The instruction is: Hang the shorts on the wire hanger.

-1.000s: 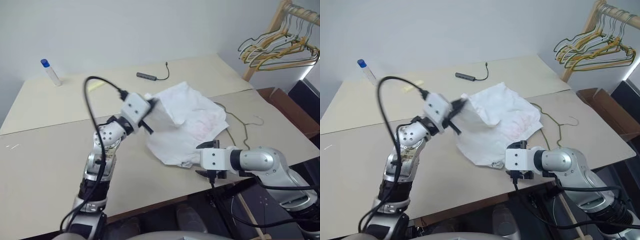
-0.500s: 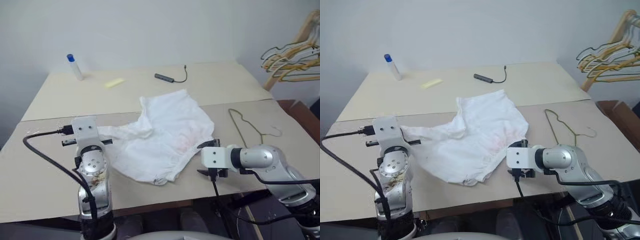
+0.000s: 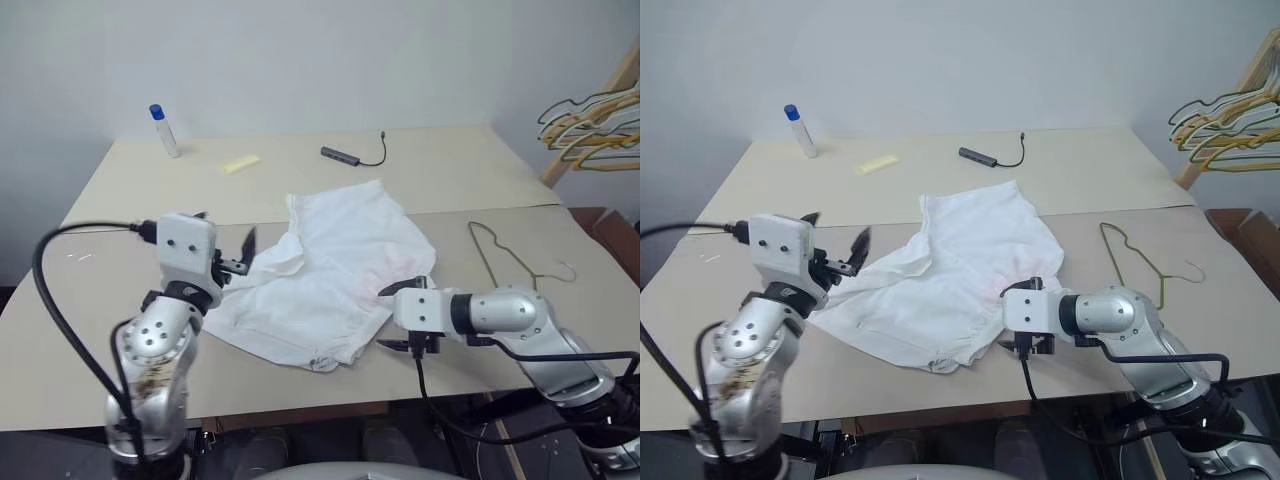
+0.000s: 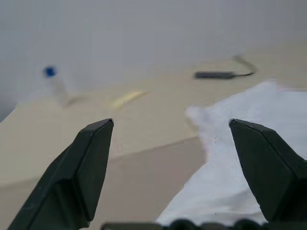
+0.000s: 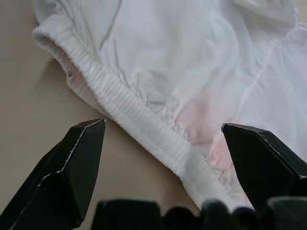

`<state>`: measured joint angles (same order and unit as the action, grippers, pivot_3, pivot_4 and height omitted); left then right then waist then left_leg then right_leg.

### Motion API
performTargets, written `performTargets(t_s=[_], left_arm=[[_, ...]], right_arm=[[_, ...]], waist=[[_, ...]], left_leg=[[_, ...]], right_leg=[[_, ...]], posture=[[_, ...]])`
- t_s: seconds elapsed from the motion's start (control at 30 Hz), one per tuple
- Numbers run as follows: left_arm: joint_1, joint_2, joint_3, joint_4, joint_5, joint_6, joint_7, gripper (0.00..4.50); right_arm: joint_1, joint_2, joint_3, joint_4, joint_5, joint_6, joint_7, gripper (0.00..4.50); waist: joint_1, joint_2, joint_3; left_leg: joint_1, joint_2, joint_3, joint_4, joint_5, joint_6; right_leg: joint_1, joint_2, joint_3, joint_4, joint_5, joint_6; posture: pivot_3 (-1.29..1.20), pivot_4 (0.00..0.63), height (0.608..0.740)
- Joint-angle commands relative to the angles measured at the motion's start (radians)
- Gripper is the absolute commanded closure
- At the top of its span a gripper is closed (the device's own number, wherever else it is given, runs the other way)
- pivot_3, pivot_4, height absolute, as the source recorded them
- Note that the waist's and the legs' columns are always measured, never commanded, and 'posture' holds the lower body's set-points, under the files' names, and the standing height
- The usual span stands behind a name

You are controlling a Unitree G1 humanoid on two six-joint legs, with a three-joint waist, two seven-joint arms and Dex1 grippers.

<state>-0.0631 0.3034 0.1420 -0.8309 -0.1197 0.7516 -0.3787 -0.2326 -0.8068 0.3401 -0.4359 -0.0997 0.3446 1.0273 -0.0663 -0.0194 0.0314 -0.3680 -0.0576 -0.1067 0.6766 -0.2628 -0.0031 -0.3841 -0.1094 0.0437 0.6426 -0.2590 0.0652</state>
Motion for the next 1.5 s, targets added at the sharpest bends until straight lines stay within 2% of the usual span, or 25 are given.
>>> performTargets(t_s=[0.03, 0.13, 0.27, 0.33, 0.43, 0.57, 0.6, 0.67, 0.8, 0.87, 0.97, 1.1, 1.2, 1.3, 1.5], left_arm=[[-0.003, 0.102, 0.041, 0.055, -0.09, -0.133, -0.165, 0.37], [-0.023, 0.172, 0.045, 0.12, -0.14, -0.206, -0.249, 0.37], [-0.047, 0.213, 0.043, 0.164, -0.181, -0.245, -0.29, 0.34], [-0.048, 0.225, 0.037, 0.174, -0.185, -0.261, -0.292, 0.34], [-0.044, 0.233, 0.027, 0.179, -0.195, -0.279, -0.298, 0.34], [-0.046, 0.254, 0.017, 0.186, -0.203, -0.295, -0.313, 0.34], [-0.049, 0.258, 0.016, 0.188, -0.205, -0.298, -0.312, 0.34], [-0.054, 0.264, 0.014, 0.194, -0.208, -0.303, -0.309, 0.34], [-0.06, 0.271, 0.002, 0.199, -0.207, -0.316, -0.306, 0.34], [-0.057, 0.275, -0.001, 0.194, -0.207, -0.321, -0.308, 0.34], [-0.043, 0.287, 0.013, 0.191, -0.213, -0.322, -0.313, 0.34], [-0.034, 0.308, 0.029, 0.206, -0.224, -0.337, -0.33, 0.34], [-0.037, 0.321, 0.035, 0.217, -0.237, -0.341, -0.344, 0.34], [-0.045, 0.348, 0.035, 0.239, -0.253, -0.347, -0.378, 0.34], [-0.056, 0.398, 0.032, 0.262, -0.279, -0.355, -0.433, 0.34]], right_arm=[[-0.039, 0.01, 0.095, 0.083, -0.154, -0.088, -0.054, 0.0], [-0.083, 0.048, 0.15, 0.199, -0.264, -0.162, -0.132, 0.0], [-0.116, 0.087, 0.138, 0.284, -0.295, -0.221, -0.193, 1.21], [-0.121, 0.084, 0.122, 0.302, -0.284, -0.259, -0.192, 1.89], [-0.14, 0.043, 0.108, 0.367, -0.269, -0.389, -0.184, 2.97], [-0.232, -0.013, 0.106, 0.56, -0.276, -0.614, -0.195, 4.42], [-0.271, -0.022, 0.111, 0.629, -0.289, -0.67, -0.205, 4.47], [-0.345, -0.028, 0.125, 0.763, -0.317, -0.768, -0.228, 4.47], [-0.522, -0.012, 0.165, 1.045, -0.453, -0.899, -0.36, 4.47], [-0.549, -0.003, 0.127, 1.072, -0.39, -0.891, -0.309, 4.47], [-0.459, 0.001, 0.032, 0.882, -0.136, -0.751, -0.116, 3.85], [-0.281, 0.024, -0.045, 0.471, 0.15, -0.445, 0.006, 2.48], [-0.204, 0.04, -0.06, 0.262, 0.243, -0.263, 0.023, 1.47], [-0.165, 0.038, -0.002, 0.087, 0.284, -0.078, 0.055, 0.42], [-0.213, 0.033, 0.178, -0.089, 0.145, 0.149, 0.076, 0.42]], waist=[[-0.001, 0.0, 0.0], [-0.004, 0.0, 0.0], [-0.004, 0.0, 0.0], [-0.003, 0.0, 0.0], [-0.003, 0.0, 0.0], [-0.004, 0.001, 0.0], [-0.007, 0.001, 0.0], [-0.009, 0.001, 0.001], [-0.014, 0.003, 0.002], [-0.014, 0.003, 0.002], [-0.01, 0.003, 0.002], [-0.001, 0.003, 0.002], [-0.001, 0.005, 0.003], [-0.001, 0.005, 0.003], [-0.004, 0.006, 0.004]], left_leg=[[0.001, 0.0, 0.001, 0.0, 0.0, 0.0], [0.003, 0.0, 0.003, 0.0, 0.0, 0.0], [0.016, 0.003, 0.003, -0.003, 0.0, 0.0], [0.016, 0.002, 0.002, -0.003, 0.0, 0.0], [0.016, 0.002, 0.001, -0.003, 0.0, 0.0], [0.015, 0.002, 0.0, -0.003, -0.001, 0.0], [0.016, 0.002, 0.001, -0.003, -0.001, 0.0], [0.016, 0.002, 0.002, -0.003, -0.001, 0.0], [0.016, 0.002, 0.002, -0.004, -0.001, 0.0], [0.016, 0.002, 0.002, -0.005, -0.001, 0.0], [0.015, 0.003, 0.0, -0.006, -0.001, 0.0], [0.015, 0.003, -0.003, -0.007, -0.001, 0.0], [0.016, 0.003, -0.003, -0.007, -0.001, 0.0], [0.016, 0.003, -0.003, -0.006, -0.001, 0.0], [0.015, 0.003, -0.002, -0.006, -0.001, 0.0]], right_leg=[[0.001, 0.0, 0.0, 0.0, 0.0, 0.0], [0.002, 0.001, 0.0, 0.0, 0.0, 0.0], [0.016, 0.004, 0.0, -0.003, -0.001, -0.001], [0.017, 0.003, 0.0, -0.003, -0.002, 0.001], [0.016, 0.003, 0.0, -0.003, -0.001, 0.0], [0.016, 0.003, 0.001, -0.003, -0.001, 0.0], [0.016, 0.003, 0.001, -0.003, -0.001, 0.0], [0.016, 0.004, 0.001, -0.003, -0.001, -0.001], [0.016, 0.004, 0.001, -0.003, -0.001, -0.001], [0.015, 0.004, 0.001, -0.003, -0.001, -0.002], [0.015, 0.003, 0.002, -0.004, -0.001, -0.002], [0.015, 0.003, 0.002, -0.004, -0.001, -0.002], [0.014, 0.003, 0.002, -0.002, -0.001, -0.002], [0.015, 0.003, 0.002, -0.002, -0.002, -0.001], [0.013, 0.003, 0.001, -0.003, -0.003, 0.001]], posture=[[-0.1, 0.0, 0.74], [-0.1, 0.0, 0.74], [-0.1, 0.0, 0.74], [-0.1, 0.0, 0.74], [-0.1, 0.0, 0.74], [-0.1, 0.0, 0.74], [-0.09, 0.0, 0.74], [-0.09, 0.0, 0.74], [-0.07, 0.0, 0.74], [-0.07, 0.0, 0.74], [-0.07, 0.0, 0.74], [-0.08, 0.0, 0.74], [-0.09, 0.0, 0.74], [-0.11, 0.0, 0.74], [-0.13, 0.001, 0.74]])
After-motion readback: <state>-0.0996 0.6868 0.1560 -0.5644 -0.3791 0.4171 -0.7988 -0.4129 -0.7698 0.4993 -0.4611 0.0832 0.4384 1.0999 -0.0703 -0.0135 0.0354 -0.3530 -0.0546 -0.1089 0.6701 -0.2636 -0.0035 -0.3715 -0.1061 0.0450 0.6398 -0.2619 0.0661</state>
